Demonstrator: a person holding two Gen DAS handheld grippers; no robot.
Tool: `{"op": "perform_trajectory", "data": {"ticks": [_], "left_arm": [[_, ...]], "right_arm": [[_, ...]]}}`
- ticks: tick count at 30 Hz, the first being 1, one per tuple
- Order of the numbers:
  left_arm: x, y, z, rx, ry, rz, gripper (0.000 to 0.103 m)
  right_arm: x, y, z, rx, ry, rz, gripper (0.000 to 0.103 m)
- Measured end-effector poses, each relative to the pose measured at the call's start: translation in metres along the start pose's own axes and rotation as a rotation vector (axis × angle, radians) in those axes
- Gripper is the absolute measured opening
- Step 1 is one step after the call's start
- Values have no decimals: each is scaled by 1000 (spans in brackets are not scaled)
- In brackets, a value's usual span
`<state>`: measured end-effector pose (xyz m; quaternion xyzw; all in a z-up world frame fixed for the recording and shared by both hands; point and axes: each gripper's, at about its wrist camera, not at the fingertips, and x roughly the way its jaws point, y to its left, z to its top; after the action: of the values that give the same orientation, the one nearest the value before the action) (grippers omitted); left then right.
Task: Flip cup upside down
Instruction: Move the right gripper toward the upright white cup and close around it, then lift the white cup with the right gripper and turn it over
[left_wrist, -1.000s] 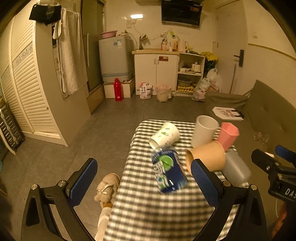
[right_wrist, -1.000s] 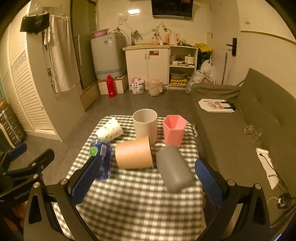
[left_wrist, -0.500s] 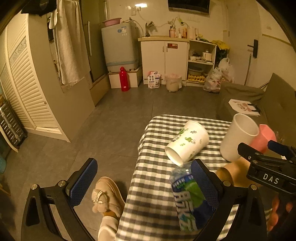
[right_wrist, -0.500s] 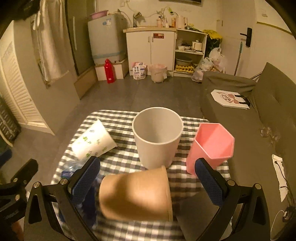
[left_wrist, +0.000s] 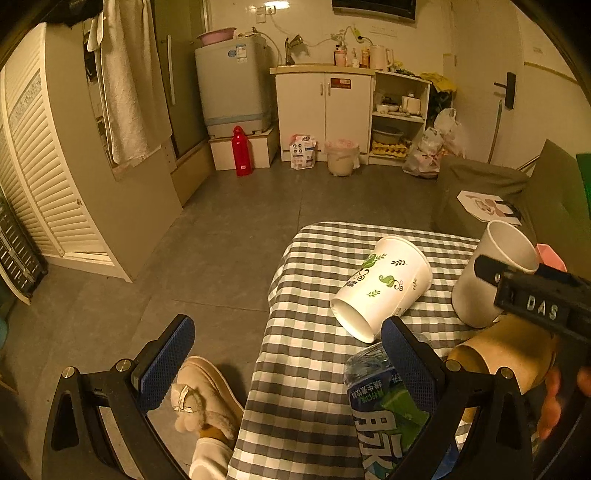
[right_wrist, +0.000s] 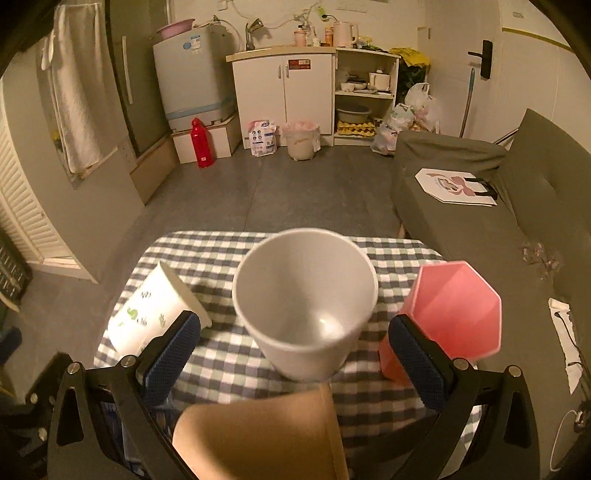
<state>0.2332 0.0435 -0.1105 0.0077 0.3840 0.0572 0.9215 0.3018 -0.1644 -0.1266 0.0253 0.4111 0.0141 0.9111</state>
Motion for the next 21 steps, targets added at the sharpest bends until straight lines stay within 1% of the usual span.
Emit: {"op": "perform_trajectory", "data": {"ticks": [1,2,4,6,9,11,14,17,21], "left_arm": [[1,1,0,-2,2,-1,103],[2,0,1,-4,5,-2,103],[2,0,1,-2,6,0,103],[1,-1,1,-1,7,3,103],[-3,-1,2,-1,2,3,103],[-11,0,3,0,-8,5,103],[-30,2,8,-4,-31,5,103],[-55,7,16,-18,-65,2,103],[-106,15,25,-28,-145,-4,103]], "right_arm": [[2,0,2,2,1,2,93],[4,0,3,5,6,6,90],[6,-1,5,7,13,4,79],[6,-1,6,2,7,-11,73],[0,-4,7,23,1,19,72],[-10,-5,8,21,-15,21,72],[-37,-4,13,14,-46,43,72],[-75,-2,17,11,-79,84,72],[-143,5,13,-23,-127,112,72]]}}
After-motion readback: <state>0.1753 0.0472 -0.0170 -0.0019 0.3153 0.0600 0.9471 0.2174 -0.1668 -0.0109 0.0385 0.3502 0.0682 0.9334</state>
